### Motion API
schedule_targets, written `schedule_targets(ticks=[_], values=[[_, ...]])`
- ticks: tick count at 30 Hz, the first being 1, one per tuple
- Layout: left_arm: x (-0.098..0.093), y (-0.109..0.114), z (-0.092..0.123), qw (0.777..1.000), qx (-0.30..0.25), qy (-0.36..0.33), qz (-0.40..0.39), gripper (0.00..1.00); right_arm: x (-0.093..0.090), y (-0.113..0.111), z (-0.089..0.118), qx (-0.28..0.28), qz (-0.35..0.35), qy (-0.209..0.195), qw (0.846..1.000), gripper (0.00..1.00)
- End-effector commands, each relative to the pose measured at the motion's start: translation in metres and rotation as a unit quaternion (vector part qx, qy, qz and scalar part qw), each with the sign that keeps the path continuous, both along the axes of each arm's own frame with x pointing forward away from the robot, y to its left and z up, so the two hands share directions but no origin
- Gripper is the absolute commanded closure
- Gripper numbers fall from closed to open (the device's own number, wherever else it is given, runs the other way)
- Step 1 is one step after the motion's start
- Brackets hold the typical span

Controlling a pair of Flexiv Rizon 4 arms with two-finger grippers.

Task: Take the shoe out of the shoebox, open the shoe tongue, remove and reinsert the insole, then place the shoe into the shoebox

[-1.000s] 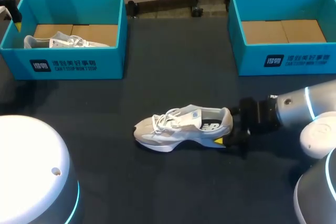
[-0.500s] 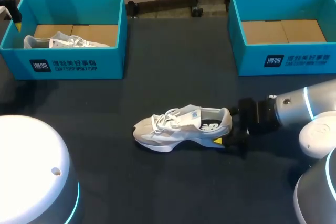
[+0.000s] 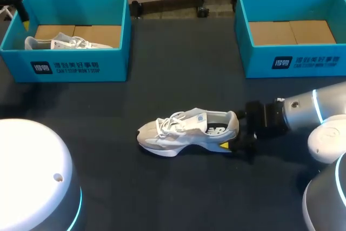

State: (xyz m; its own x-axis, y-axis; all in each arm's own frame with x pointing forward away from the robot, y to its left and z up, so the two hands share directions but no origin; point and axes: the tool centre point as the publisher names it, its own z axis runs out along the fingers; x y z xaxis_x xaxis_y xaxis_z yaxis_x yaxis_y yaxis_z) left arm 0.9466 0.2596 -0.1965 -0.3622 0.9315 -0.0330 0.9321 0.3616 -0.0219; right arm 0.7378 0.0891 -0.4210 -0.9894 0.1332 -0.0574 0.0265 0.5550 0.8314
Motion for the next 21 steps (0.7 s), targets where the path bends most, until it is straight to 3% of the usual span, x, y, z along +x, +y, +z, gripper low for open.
schedule_targets(ticks=[1,4,9,15,21], values=[[0.002,-0.019,0.005,0.986,0.019,0.029,0.162,0.0,0.001,0.003,0.0,-0.002,-0.001,0.0,1.0,1.0],[-0.003,-0.029,0.005,0.968,0.019,0.02,0.249,0.0,0.001,0.003,0.0,-0.002,-0.001,0.0,1.0,1.0],[-0.019,-0.044,0.004,0.944,0.002,-0.003,0.329,0.0,0.001,0.003,0.0,-0.002,-0.001,0.0,1.0,1.0],[-0.03,-0.057,0.006,0.884,-0.023,-0.015,0.467,0.0,0.001,0.003,0.0,-0.002,-0.001,0.0,1.0,1.0],[-0.042,-0.068,0.008,0.838,-0.055,-0.019,0.542,0.0,0.001,0.003,0.0,-0.002,-0.001,0.0,1.0,1.0]])
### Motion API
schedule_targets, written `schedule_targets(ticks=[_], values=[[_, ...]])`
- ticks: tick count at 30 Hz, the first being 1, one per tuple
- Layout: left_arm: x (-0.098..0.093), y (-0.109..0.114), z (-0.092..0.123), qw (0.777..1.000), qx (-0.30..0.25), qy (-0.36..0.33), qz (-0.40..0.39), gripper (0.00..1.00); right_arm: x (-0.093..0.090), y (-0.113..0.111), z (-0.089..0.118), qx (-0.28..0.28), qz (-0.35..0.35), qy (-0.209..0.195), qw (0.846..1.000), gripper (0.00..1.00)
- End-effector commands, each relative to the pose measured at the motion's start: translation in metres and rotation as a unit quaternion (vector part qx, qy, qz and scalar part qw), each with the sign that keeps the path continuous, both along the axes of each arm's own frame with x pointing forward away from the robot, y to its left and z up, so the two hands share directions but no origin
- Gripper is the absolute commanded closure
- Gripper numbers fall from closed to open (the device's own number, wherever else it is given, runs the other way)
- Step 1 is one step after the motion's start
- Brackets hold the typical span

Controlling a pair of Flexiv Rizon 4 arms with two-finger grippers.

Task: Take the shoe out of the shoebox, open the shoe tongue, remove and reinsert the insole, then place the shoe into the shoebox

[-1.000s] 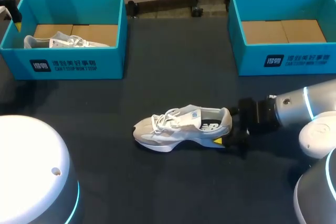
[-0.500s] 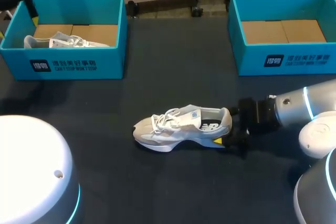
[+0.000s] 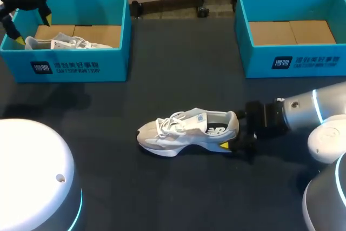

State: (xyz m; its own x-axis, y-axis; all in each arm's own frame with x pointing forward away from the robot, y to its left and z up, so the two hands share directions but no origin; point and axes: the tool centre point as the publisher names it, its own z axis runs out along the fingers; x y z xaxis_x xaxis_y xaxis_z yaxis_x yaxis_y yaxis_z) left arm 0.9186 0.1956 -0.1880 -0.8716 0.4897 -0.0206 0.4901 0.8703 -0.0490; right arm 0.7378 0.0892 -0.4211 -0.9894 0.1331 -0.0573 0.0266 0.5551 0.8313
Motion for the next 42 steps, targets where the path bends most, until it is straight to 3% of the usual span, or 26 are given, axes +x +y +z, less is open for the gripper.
schedule_targets(ticks=[1,4,23,30,42], values=[[-0.014,-0.004,-0.001,0.97,-0.034,-0.043,0.235,0.0,0.001,0.003,0.0,-0.002,-0.001,0.0,1.0,1.0],[-0.017,-0.014,-0.003,0.959,-0.037,-0.042,0.278,0.0,0.001,0.003,0.0,-0.002,-0.001,0.0,1.0,1.0],[-0.017,-0.014,-0.003,0.959,-0.037,-0.042,0.278,0.0,0.001,0.003,0.0,-0.002,-0.001,0.0,1.0,1.0],[-0.021,-0.04,0.0,0.887,-0.019,-0.055,0.458,0.0,0.001,0.003,0.0,-0.002,-0.001,0.0,1.0,1.0],[-0.038,-0.067,0.007,0.797,-0.018,-0.033,0.603,0.0,0.001,0.003,0.0,-0.002,-0.001,0.0,1.0,1.0]])
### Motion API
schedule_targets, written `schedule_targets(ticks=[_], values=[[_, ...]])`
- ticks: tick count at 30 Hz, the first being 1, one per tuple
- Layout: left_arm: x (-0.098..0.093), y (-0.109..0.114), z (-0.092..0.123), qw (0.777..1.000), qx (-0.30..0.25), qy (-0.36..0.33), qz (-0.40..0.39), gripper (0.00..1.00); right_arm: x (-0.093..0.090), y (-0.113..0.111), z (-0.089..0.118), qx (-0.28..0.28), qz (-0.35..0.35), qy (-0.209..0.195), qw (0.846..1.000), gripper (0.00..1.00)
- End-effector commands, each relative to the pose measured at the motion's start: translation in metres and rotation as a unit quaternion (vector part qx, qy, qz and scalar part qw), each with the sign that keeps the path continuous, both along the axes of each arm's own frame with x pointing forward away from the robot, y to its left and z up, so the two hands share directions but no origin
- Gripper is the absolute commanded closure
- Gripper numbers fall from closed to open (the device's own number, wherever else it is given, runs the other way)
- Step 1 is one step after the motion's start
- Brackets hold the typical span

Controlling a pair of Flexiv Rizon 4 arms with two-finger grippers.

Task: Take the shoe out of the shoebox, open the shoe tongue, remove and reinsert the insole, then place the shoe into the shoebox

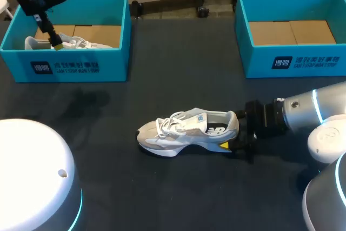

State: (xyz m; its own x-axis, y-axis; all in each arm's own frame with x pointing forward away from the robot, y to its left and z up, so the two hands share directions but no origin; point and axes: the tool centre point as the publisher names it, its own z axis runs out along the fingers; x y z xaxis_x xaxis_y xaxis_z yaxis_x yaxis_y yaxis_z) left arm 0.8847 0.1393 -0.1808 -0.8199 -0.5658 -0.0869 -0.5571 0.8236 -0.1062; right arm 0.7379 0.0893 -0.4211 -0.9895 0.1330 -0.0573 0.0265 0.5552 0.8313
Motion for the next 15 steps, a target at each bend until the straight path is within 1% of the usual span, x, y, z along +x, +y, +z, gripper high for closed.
schedule_targets(ticks=[1,4,6,8,10,11,15], values=[[-0.004,-0.015,0.0,0.993,0.004,0.002,0.114,0.0,0.001,0.003,0.0,-0.002,-0.001,0.0,1.0,1.0],[-0.006,-0.021,-0.001,0.99,0.005,0.009,0.14,0.0,0.001,0.003,0.0,-0.002,-0.001,0.0,1.0,1.0],[-0.01,-0.029,-0.003,0.985,0.001,0.009,0.17,0.0,0.001,0.003,0.0,-0.002,-0.001,0.0,1.0,1.0],[-0.013,-0.035,-0.005,0.984,-0.005,0.007,0.179,0.0,0.001,0.003,0.0,-0.002,-0.001,0.0,1.0,1.0],[-0.016,-0.039,-0.007,0.982,0.0,0.012,0.19,0.0,0.001,0.003,0.0,-0.002,-0.001,0.0,1.0,1.0],[-0.023,-0.048,-0.011,0.977,0.0,0.013,0.213,0.0,0.001,0.003,0.0,-0.002,-0.001,0.0,1.0,1.0],[-0.036,-0.064,-0.016,0.971,-0.008,0.015,0.238,0.0,0.001,0.003,0.0,-0.002,-0.001,0.0,1.0,1.0]])
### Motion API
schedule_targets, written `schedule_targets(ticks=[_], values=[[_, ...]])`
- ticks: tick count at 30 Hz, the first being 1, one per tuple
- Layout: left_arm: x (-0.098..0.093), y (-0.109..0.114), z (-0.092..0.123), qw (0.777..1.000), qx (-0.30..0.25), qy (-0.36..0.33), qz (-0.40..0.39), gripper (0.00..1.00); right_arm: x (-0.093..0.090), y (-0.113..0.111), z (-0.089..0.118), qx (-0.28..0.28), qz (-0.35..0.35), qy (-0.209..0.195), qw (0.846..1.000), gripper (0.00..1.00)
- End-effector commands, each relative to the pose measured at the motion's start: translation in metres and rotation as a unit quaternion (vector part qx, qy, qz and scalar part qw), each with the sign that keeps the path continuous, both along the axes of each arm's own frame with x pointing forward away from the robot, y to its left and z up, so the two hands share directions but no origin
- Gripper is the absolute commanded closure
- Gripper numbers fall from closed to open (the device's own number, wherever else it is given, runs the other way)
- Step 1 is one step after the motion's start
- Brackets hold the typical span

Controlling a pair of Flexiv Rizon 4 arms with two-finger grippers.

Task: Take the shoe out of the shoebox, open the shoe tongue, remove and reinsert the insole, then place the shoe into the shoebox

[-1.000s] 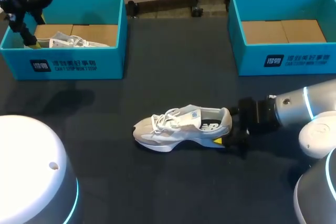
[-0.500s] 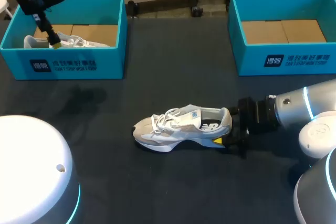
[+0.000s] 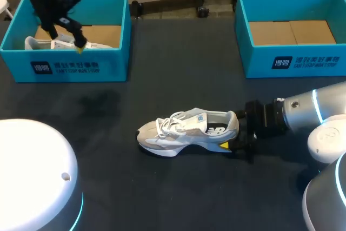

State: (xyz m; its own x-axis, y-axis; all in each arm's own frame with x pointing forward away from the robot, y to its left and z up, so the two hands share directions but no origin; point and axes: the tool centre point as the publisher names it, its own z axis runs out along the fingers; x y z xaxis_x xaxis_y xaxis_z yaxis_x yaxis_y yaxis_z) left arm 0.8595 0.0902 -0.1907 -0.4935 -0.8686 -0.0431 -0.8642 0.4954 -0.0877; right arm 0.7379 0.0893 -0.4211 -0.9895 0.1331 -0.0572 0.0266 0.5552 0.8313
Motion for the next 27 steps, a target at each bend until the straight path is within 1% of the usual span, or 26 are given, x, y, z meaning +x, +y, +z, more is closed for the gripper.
schedule_targets(ticks=[1,2,3,4,7,8,12,20,22,27], values=[[-0.014,-0.019,-0.008,1.0,0.002,-0.001,0.02,0.0,0.001,0.003,0.0,-0.002,-0.001,0.0,1.0,1.0],[-0.018,-0.026,-0.011,1.0,0.003,0.0,0.024,0.0,0.001,0.003,0.0,-0.002,-0.001,0.0,1.0,1.0],[-0.019,-0.027,-0.011,1.0,0.003,0.001,0.026,0.0,0.001,0.003,0.0,-0.002,-0.001,0.0,1.0,1.0],[-0.025,-0.036,-0.015,1.0,0.002,0.0,0.027,0.0,0.001,0.003,0.0,-0.002,-0.001,0.0,1.0,1.0],[-0.033,-0.051,-0.02,1.0,0.0,0.003,0.031,0.0,0.001,0.003,0.0,-0.002,-0.001,0.0,1.0,1.0],[-0.034,-0.053,-0.021,0.999,0.0,0.003,0.032,0.0,0.001,0.003,0.0,-0.002,-0.001,0.0,1.0,1.0],[-0.045,-0.076,-0.028,0.999,-0.004,0.006,0.044,0.0,0.001,0.003,0.0,-0.002,-0.001,0.0,1.0,1.0],[-0.061,-0.108,-0.035,0.996,-0.012,0.015,0.082,0.0,0.001,0.003,0.0,-0.002,-0.001,0.0,1.0,1.0],[-0.066,-0.114,-0.036,0.996,-0.013,0.016,0.083,0.0,0.001,0.003,0.0,-0.002,-0.001,0.0,1.0,1.0],[-0.084,-0.139,-0.042,0.997,-0.018,0.017,0.073,0.0,0.001,0.003,0.0,-0.002,-0.001,0.0,1.0,1.0]])
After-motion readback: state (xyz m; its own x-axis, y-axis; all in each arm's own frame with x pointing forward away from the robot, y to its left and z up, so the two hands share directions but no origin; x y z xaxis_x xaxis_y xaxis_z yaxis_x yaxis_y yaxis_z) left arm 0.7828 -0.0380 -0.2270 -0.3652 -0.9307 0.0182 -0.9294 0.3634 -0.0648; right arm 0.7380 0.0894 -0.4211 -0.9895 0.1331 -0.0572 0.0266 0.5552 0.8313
